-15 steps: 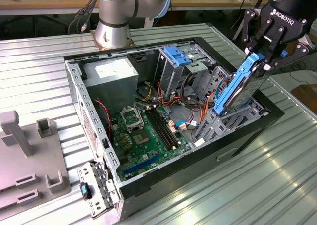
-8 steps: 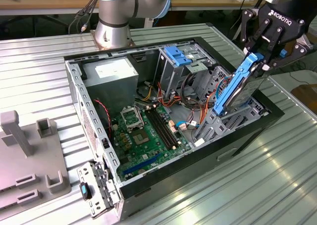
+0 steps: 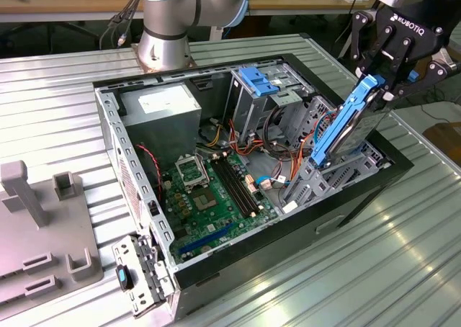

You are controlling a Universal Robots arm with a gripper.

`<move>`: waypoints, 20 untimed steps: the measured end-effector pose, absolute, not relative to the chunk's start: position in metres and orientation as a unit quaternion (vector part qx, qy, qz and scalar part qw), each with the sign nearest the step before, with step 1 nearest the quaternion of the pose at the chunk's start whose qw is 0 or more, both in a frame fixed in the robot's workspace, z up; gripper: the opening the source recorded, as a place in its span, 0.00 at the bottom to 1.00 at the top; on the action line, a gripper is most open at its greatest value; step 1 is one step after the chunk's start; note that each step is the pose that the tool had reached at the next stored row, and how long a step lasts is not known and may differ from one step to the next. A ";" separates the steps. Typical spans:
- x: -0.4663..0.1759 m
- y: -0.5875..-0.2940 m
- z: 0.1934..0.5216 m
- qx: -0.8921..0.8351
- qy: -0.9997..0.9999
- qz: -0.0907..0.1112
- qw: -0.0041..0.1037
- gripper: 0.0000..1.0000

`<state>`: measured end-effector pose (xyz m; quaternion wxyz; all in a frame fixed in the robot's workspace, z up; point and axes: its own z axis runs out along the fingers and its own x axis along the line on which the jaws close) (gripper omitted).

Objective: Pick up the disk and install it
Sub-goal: 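Insert the disk into the insertion slot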

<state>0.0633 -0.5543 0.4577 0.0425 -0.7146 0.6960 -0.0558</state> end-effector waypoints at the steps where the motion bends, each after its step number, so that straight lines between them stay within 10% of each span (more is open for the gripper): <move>1: 0.063 -0.554 0.458 -0.715 0.696 -0.056 0.042 0.37; 20: 0.050 -0.554 0.462 -0.713 0.695 -0.071 0.058 0.37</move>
